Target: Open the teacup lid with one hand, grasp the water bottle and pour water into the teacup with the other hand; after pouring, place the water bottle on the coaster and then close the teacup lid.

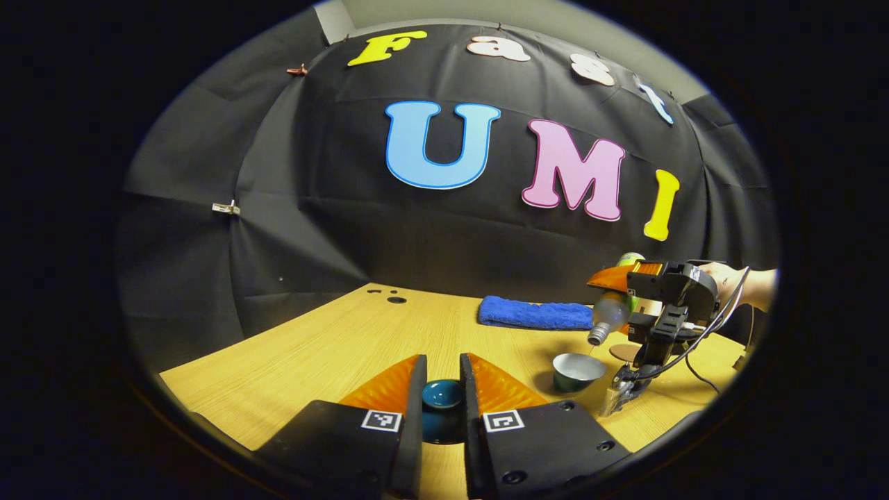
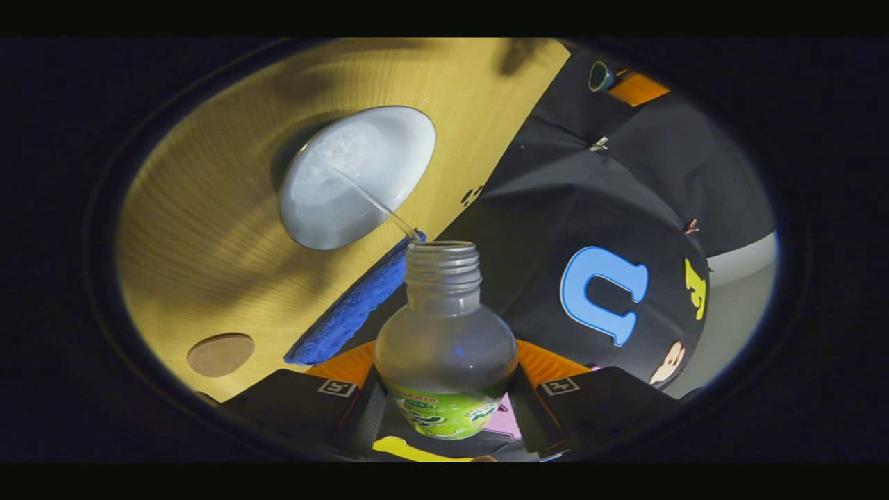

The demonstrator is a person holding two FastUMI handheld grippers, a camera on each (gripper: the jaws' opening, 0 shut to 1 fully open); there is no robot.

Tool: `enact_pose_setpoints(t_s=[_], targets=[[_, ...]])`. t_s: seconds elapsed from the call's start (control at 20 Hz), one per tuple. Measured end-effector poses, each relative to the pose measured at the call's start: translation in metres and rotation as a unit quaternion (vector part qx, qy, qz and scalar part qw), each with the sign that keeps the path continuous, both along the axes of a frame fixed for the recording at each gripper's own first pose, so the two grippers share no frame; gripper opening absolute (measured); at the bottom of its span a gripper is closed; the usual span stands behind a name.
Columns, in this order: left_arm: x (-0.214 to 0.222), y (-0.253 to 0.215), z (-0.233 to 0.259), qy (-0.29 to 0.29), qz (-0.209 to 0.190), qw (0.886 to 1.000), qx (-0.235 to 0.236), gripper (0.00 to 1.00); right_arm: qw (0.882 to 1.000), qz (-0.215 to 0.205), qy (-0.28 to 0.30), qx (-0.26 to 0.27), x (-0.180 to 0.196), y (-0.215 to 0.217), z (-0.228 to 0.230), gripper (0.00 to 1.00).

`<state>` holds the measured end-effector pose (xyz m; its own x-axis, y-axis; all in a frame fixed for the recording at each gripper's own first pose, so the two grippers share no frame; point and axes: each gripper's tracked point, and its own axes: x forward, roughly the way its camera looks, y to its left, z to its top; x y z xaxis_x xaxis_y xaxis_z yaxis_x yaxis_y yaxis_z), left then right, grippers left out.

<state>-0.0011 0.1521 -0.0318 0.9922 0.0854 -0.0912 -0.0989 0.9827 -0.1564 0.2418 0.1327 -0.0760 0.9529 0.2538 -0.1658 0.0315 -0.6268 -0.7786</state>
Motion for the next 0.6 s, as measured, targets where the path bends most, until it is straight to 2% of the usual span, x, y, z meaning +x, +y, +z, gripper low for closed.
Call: enact_pose_setpoints(t_s=[0.2,0.6], targets=[[0.0006,-0.0041,0.0013,0.001,-0.007,1.000,0.017,0.29,1.000,0.003,-0.001,-0.009,0.0002,0.0000,0.0013,0.80],[-0.0021,-0.0057,0.0007,0.000,-0.011,1.000,0.021,0.29,1.000,0.008,0.004,-0.028,-0.0016,0.0044,-0.0033,0.80]])
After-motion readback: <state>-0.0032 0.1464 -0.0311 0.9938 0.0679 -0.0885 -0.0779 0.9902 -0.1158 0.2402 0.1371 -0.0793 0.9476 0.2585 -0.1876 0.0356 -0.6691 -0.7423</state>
